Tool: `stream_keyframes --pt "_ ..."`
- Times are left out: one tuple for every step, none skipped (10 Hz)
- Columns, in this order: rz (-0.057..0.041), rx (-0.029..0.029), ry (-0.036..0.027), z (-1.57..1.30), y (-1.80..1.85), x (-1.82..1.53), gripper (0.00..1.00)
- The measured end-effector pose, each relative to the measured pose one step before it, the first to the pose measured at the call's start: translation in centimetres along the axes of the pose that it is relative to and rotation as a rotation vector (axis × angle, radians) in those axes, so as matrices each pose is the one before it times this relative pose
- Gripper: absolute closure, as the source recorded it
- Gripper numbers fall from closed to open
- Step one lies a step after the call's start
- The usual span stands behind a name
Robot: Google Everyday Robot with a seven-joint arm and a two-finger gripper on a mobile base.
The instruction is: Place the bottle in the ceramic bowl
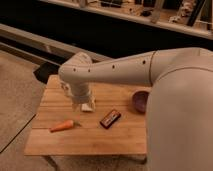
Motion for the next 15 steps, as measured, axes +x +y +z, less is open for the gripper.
stream_keyframes --pt "0.00005 0.00000 0.00005 0.000 0.000 0.001 0.35" --pt "-0.00002 0.00002 0.00008 0.003 0.000 0.001 0.35" --pt "0.00000 0.00001 -0.00011 -0.004 0.000 -0.002 0.35" --pt "0.00000 0.00000 0.00002 0.001 0.000 0.000 0.35" --pt "-0.00001 0.00000 0.00002 0.001 0.001 0.000 0.35" --pt "0.00001 -0.00001 -0.00007 -0.004 0.000 -0.001 0.35" --pt "0.00002 0.00004 0.00006 0.005 -0.002 0.000 0.35" --pt "-0.00001 -0.00006 -0.00011 -0.006 0.002 -0.002 0.35" --pt "-0.00003 0.00000 0.00006 0.001 0.002 0.002 0.35" --pt "0.00005 -0.00003 -0.00005 -0.002 -0.001 -0.002 0.35" --pt "-0.00004 0.00004 0.00004 0.000 0.000 0.002 0.35" --pt "-0.00006 -0.00002 0.00005 0.005 0.001 0.000 0.35" --pt "-0.00020 0.00010 0.00048 0.024 0.013 0.004 0.35" --pt "-0.00365 0.00017 0.00033 0.050 0.000 -0.026 0.35" --pt "-0.03522 -0.01264 -0.01382 0.118 0.302 -0.518 0.35"
